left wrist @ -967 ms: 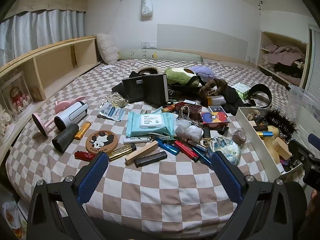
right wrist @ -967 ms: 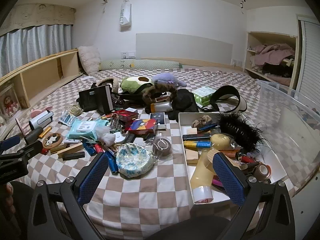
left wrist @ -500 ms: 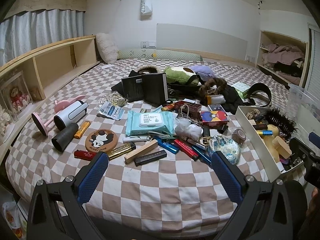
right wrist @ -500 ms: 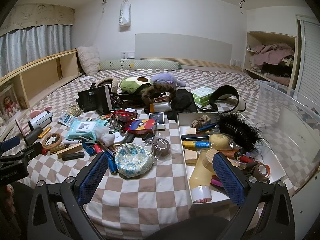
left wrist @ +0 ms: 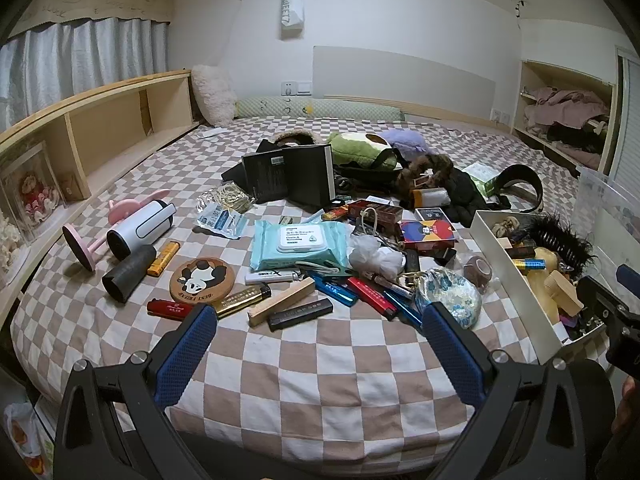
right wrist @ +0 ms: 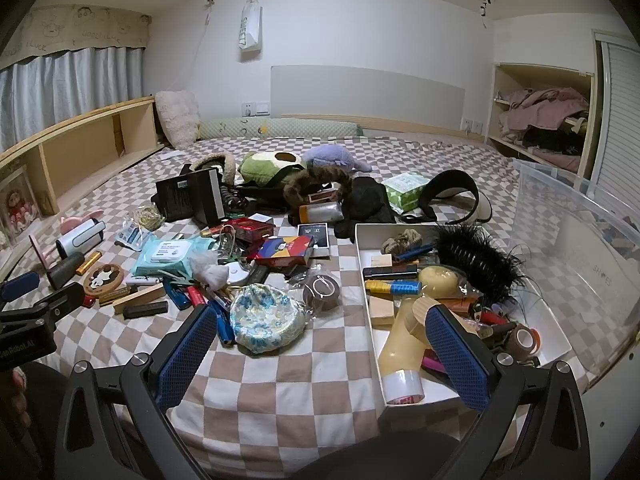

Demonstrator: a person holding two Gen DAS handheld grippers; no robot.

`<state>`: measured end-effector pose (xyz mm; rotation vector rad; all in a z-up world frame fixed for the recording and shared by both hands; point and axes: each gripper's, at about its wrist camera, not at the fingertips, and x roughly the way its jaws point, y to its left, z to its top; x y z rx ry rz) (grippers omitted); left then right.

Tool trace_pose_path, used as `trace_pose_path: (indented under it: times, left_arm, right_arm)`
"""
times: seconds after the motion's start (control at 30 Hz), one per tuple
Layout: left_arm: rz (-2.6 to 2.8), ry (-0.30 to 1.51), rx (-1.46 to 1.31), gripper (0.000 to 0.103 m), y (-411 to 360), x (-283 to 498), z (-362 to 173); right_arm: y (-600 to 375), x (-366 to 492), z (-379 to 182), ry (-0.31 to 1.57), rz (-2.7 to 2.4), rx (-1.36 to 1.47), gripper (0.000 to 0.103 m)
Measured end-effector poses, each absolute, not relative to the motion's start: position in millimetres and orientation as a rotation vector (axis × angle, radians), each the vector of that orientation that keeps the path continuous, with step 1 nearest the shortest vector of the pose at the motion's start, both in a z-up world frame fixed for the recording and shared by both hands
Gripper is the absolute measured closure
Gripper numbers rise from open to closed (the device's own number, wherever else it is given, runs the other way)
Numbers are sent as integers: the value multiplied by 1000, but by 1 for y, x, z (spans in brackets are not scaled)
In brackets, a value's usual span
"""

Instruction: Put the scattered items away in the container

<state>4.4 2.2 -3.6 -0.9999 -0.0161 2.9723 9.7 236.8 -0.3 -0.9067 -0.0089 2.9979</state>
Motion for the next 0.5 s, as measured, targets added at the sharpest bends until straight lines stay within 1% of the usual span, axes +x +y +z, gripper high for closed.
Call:
trace_pose_path:
  times: [0.5]
  left_arm:
    - [2969,-6,-1019,0,6,2,-8]
  right_arm:
    - [236,8,-4,-13,2993,-927,0]
